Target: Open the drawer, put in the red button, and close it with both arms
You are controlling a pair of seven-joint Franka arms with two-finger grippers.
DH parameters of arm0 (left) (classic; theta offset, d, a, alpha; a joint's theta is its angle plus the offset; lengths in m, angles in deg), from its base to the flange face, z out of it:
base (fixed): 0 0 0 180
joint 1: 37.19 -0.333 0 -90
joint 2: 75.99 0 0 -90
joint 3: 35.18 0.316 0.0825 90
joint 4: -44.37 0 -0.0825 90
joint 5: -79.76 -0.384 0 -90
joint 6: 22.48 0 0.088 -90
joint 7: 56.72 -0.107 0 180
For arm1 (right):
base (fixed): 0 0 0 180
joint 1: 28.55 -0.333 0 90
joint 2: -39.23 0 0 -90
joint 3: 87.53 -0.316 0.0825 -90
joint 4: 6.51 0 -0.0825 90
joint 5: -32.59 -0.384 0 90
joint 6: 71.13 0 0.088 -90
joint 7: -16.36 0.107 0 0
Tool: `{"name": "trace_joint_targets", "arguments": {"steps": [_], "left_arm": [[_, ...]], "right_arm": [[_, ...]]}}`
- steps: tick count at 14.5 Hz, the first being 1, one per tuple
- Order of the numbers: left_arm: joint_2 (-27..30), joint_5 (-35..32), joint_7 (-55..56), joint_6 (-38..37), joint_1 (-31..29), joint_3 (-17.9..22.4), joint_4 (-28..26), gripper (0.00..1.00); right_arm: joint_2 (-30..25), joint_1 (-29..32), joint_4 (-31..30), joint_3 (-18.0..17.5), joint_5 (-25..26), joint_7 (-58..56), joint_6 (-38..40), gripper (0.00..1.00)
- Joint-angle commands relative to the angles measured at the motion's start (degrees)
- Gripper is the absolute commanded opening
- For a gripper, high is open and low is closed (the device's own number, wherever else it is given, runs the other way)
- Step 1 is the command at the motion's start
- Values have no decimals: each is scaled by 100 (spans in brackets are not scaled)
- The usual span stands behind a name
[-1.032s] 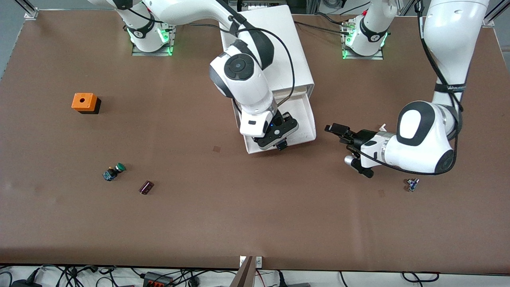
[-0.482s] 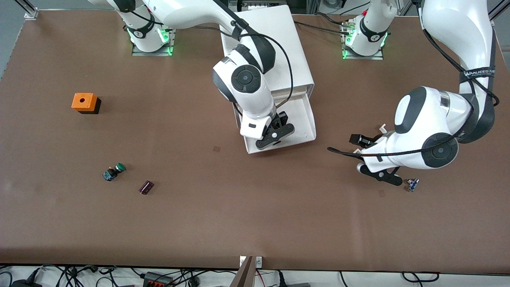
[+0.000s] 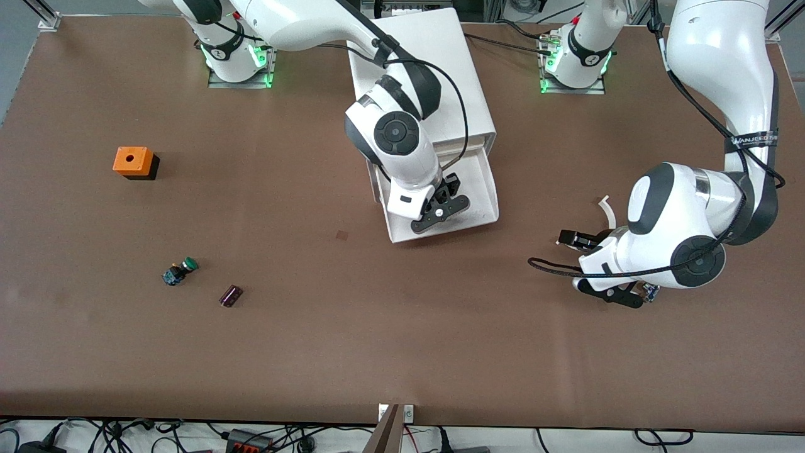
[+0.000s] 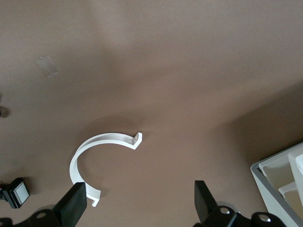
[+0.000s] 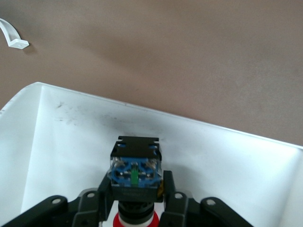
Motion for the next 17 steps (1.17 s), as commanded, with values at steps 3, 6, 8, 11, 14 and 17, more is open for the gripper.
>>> {"name": "trace_joint_targets", "arguments": {"steps": [3,6,8,11,14,17], "left_arm": [[-37,-126,237,-18,61,-45,45,100],[-37,66,893,-9,53,-72,45,100],[-63,417,1491,131,140,-63,27,100],[-54,506,1888,1025,290,-141,-131,100],[-80,559,2521,1939,806,-212,-210,100],[-265,463,2689,2748,1248,-203,-262,100]], "right_arm": [[-129,-26,478,62,-77,576,332,100],[-357,350,726,106,-60,666,332,100],[-428,824,717,211,63,623,332,100],[-586,1413,620,361,466,500,962,100],[-858,2124,586,396,627,218,1761,100],[-1174,2645,445,396,626,-588,2817,100]]}}
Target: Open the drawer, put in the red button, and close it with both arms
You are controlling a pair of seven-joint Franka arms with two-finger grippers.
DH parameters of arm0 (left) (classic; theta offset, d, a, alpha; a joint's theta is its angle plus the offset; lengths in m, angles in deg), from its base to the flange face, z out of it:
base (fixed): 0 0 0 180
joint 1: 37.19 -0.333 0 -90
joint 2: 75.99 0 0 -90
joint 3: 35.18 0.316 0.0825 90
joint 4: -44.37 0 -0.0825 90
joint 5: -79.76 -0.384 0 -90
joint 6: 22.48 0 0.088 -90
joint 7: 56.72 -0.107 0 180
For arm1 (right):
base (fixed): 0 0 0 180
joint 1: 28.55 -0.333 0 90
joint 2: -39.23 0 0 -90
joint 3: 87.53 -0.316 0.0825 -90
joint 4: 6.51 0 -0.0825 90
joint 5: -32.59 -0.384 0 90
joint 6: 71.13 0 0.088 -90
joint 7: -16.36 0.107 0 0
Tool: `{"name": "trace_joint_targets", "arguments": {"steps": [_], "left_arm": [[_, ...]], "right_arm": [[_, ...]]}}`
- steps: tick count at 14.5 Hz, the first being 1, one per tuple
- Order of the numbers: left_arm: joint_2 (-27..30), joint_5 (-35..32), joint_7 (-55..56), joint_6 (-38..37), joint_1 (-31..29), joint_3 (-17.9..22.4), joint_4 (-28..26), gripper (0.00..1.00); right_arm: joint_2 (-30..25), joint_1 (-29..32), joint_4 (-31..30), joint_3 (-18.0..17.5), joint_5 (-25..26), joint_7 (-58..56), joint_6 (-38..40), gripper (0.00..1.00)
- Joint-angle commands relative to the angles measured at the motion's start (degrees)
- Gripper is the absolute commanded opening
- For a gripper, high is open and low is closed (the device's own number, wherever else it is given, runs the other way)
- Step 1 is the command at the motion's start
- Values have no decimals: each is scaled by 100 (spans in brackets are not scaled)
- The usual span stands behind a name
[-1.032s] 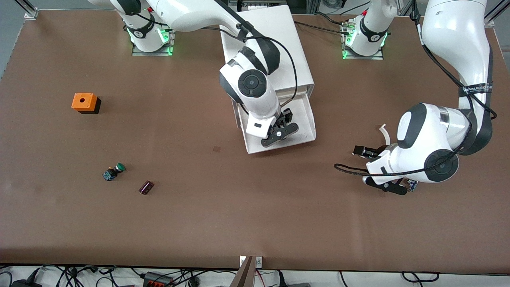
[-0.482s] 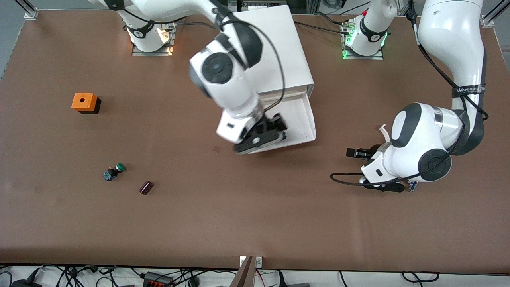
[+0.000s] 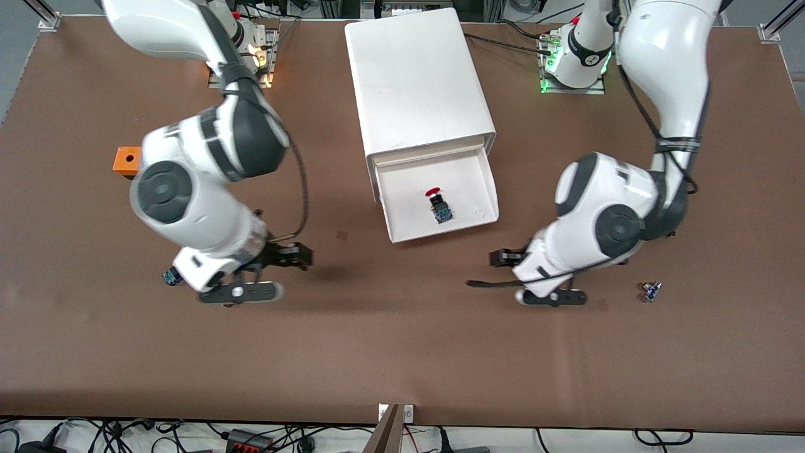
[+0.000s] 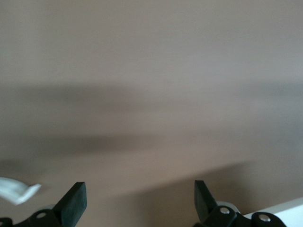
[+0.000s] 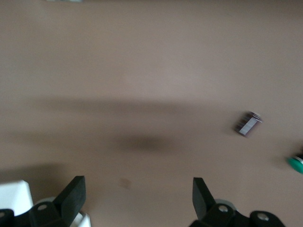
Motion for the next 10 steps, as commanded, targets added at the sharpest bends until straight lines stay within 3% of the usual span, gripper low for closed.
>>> {"name": "trace_joint_targets", "arguments": {"steps": [1,4,8,10], "left_arm": [[-106,-39,139,825,191,35,-222,100],[-28,-39,672,1951,586,44,-1013,100],[-1,-30,1035,1857,744,9,-1243,100],[43,-13,1114,1455,762,-18,-1261,100]], "right_arm": [[-474,328,-242,-67,140,-580,755,100],[-651,654,-251,-67,131,-608,1021,100],[-809,1137,-286,-58,88,-775,1250,100],[-1194,1296,-645,-58,228,-802,1076,100]]}}
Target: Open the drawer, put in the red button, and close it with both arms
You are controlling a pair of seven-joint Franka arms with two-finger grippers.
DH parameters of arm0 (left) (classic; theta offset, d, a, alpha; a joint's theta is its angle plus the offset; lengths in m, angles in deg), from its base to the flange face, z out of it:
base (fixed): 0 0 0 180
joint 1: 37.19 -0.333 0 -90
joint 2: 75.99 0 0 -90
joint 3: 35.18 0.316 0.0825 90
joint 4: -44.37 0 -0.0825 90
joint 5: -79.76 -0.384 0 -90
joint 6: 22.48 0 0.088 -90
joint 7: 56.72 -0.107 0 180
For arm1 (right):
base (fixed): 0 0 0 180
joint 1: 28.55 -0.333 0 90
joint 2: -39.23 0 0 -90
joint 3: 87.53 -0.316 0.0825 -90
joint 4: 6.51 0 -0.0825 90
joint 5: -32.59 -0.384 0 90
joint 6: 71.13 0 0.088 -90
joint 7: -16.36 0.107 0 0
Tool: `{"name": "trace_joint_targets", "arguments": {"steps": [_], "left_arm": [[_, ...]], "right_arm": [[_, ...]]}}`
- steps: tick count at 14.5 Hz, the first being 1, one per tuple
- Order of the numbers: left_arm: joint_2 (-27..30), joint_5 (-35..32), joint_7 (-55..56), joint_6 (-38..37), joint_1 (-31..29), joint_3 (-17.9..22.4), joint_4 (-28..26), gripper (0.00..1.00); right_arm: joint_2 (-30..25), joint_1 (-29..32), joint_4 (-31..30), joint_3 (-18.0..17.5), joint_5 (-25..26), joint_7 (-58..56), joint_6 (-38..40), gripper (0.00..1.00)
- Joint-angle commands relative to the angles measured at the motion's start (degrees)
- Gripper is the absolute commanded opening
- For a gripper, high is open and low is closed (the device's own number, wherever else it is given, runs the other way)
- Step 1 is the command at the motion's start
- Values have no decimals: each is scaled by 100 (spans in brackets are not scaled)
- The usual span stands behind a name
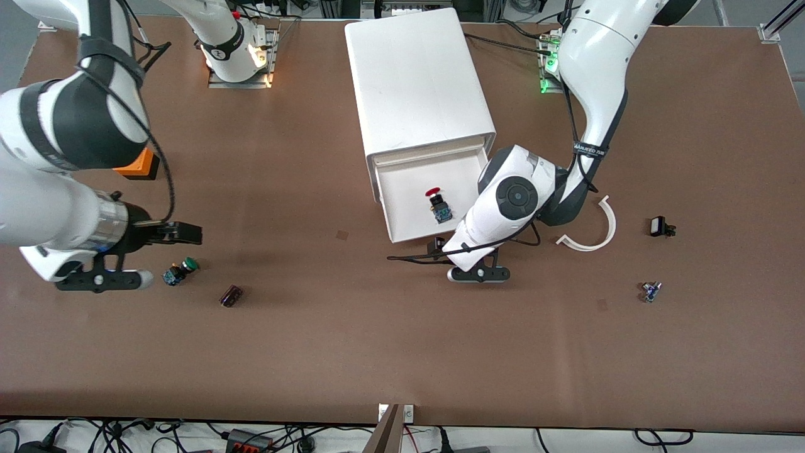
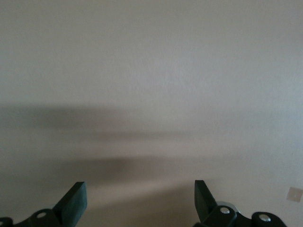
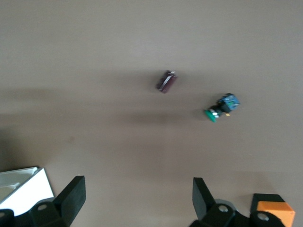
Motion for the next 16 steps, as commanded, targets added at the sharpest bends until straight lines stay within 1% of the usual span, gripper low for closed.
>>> {"name": "trace_joint_targets", "arguments": {"steps": [1,4,6,7,9,12,13,15,16], "left_arm": [[255,-9,160,-564,63,-75,-205,100],[264,8,160,-1206,55,-155,-205,100],[264,43,343,-1549,81,-251,-214,100],[255,43,502,-1699,64,-339,-214,100],[246,35,757,-1849,90,-427,-222,100],[246,43,1100,-2051,116,-603,-406,100],[238,43,1249,-2122,125,-734,-450,100],[229,34,1443,-2149,238,-796,-469,100],[229,34,1470,-2157,292,-796,-477,100]], "right_arm": [[-789,364,-805,-127,268,-111,-283,100],[-1528,742,-1649,-215,576,-120,-767,100],[-1923,1373,-2019,-696,717,-138,-882,100],[-2047,1429,-2099,-751,805,-251,-873,100],[-2145,1455,-2143,-708,849,-681,-873,100],[-2233,1491,-2258,-655,910,-735,-725,100],[-2250,1500,-2336,-655,920,-735,-654,100],[-2495,1500,-2774,-655,920,-709,-811,100],[-2732,1500,-3133,-655,911,-700,-986,100]]}}
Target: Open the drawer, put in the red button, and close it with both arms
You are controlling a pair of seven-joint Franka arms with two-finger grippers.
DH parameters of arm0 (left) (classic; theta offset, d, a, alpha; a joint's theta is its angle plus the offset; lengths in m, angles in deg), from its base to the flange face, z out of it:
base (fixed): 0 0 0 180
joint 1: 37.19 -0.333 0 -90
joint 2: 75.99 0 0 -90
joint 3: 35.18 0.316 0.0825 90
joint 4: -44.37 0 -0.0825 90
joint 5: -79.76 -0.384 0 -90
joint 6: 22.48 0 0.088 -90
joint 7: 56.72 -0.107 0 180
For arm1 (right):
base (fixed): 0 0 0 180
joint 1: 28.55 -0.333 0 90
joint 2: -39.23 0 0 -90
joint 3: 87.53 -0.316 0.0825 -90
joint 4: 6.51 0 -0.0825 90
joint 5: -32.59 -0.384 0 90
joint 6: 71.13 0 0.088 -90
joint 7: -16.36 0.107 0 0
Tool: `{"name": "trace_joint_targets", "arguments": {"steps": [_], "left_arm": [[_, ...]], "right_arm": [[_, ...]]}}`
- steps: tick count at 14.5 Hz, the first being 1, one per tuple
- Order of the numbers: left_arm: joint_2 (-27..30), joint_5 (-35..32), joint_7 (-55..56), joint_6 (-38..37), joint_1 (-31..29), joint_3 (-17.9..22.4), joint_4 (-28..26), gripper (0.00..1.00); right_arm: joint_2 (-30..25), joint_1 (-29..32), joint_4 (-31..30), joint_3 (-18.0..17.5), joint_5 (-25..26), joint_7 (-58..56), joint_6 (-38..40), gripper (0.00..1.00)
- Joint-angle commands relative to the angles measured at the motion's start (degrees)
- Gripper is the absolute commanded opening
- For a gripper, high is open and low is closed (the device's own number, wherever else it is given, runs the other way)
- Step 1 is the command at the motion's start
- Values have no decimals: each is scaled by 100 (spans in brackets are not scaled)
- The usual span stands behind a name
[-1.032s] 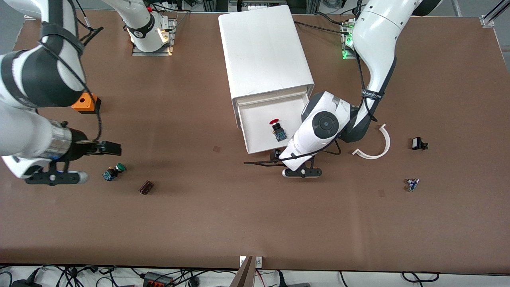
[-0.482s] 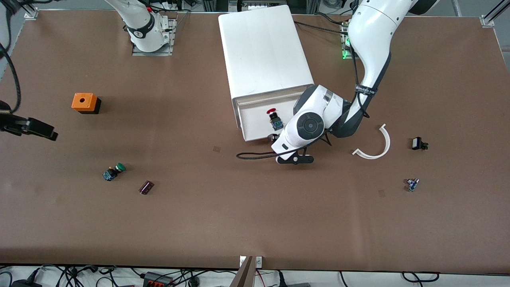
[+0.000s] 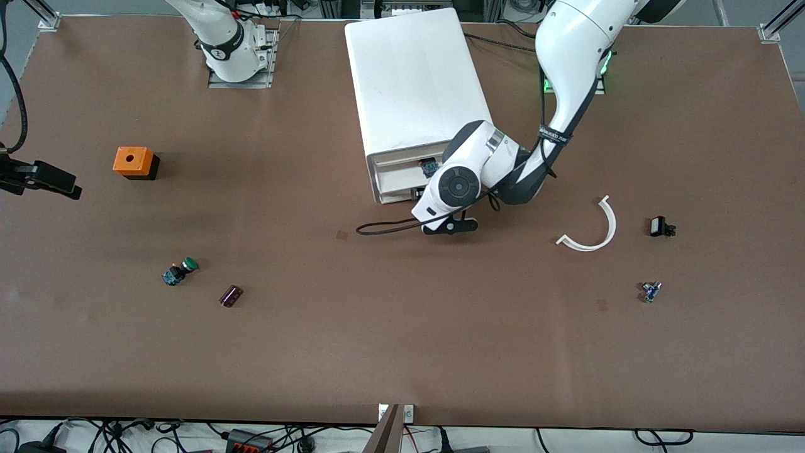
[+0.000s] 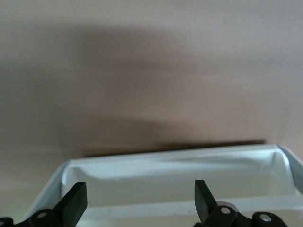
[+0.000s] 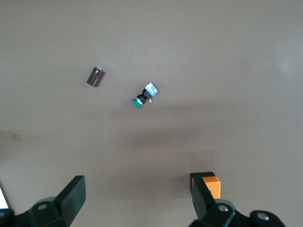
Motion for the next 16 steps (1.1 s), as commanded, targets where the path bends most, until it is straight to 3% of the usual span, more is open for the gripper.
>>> {"name": "trace_joint_targets", "arguments": {"steps": [1,4,16], "left_arm": [[159,31,177,-145,114,-28,-140,100],[168,31,186,-488,123,-37,-132,100],[159,22,212,-497,210,-46,-96,100]], "right_arm": [[-766,105,-1150,-120,94,-58,-488,100],[-1137,97,-1706,-129,103,-76,-807,100],[-1163,97,-1663,-120,59,21,-693,100]]}}
